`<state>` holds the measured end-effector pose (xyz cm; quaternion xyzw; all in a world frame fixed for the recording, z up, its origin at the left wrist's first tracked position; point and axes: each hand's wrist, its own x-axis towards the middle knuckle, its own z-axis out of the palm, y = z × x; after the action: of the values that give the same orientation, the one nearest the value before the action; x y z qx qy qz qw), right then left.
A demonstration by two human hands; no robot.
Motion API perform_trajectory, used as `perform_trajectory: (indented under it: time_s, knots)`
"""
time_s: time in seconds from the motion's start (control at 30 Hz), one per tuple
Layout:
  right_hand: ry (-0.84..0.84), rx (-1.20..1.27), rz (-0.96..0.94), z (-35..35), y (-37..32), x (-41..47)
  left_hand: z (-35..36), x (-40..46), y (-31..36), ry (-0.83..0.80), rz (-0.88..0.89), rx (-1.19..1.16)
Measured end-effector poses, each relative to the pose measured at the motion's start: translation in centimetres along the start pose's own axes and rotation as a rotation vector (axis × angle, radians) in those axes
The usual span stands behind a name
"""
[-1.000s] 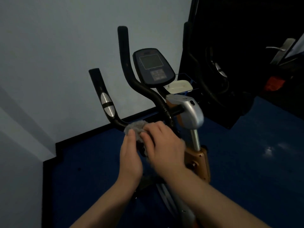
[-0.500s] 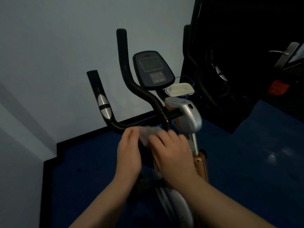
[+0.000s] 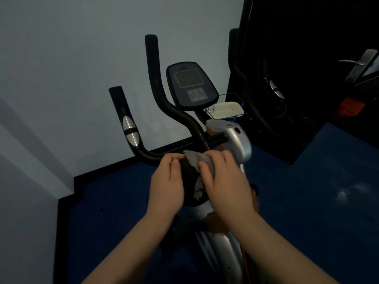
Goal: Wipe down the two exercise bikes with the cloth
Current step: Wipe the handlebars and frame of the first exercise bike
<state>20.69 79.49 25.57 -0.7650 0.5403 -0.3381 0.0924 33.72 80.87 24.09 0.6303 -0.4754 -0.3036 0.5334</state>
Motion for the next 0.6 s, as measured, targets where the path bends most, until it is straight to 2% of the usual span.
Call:
perform_trajectory:
  time_s: [0.2, 0.3, 0.43, 0.53, 0.6]
  knots:
    - [-0.124, -0.063, 0.026, -0.4, -0.3, 3.6, 0.0, 0.0, 0.2, 0.014, 0.02, -0.048]
    - [-0.027, -0.046, 0.075, 0.6, -1.1, 3.1, 0.1, -0.2, 0.3, 0.019, 0.006, -0.032]
    - [0.003, 0.131, 0.129, -0.3, 0.5, -2.5, 0.0, 0.0, -0.2, 0.012, 0.005, -0.003]
    - [-0.119, 0.113, 0.124, -1.2, 1.5, 0.0, 0.1, 0.0, 0.0, 0.023, 0.009, -0.007]
    - [-0.103, 0.174, 0.119, -1.2, 0.7, 2.5, 0.1, 0.1, 0.1, 0.038, 0.012, -0.018]
